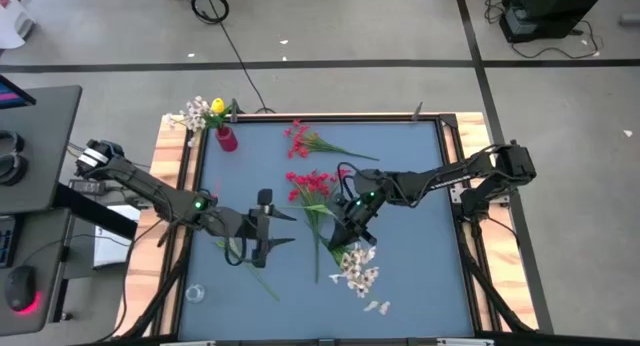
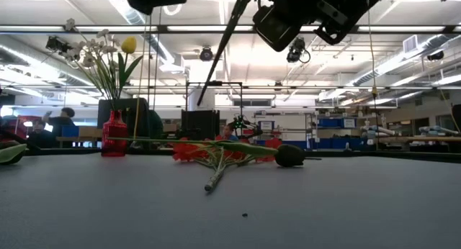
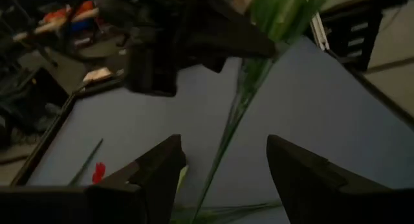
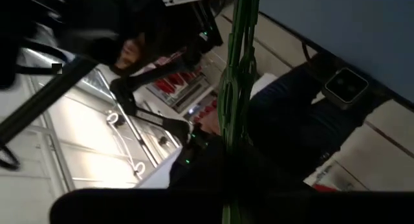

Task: Sort flowers into vase by color
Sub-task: Put the white flowers into the red vase

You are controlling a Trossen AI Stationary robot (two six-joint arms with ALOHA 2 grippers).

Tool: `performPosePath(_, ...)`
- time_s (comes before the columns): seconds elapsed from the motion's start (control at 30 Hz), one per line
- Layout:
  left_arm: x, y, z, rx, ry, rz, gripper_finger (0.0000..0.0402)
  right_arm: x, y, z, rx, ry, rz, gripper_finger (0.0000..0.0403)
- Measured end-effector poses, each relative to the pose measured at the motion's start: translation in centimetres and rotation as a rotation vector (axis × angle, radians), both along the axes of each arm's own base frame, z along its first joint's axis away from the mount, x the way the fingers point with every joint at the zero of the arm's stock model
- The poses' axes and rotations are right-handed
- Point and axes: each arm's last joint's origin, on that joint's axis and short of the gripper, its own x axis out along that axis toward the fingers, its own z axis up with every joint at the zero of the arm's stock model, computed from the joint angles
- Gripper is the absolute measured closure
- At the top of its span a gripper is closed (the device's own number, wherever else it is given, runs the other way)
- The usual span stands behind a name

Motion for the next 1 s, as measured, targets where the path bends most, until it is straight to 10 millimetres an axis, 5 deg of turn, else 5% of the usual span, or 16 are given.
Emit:
performPosePath(0.73,4.0,0.7,-2.0,0.101,-0.096,0.038,0.017,0.4,-2.0,1.1,0.077,-0.042,-0.095,0.0376)
performPosePath(1.0,4.4,1.3,-1.7,0.075,-0.125,0.002,0.0235,0.6,-2.3,1.1,0.058,-0.06,-0.154,0.0376)
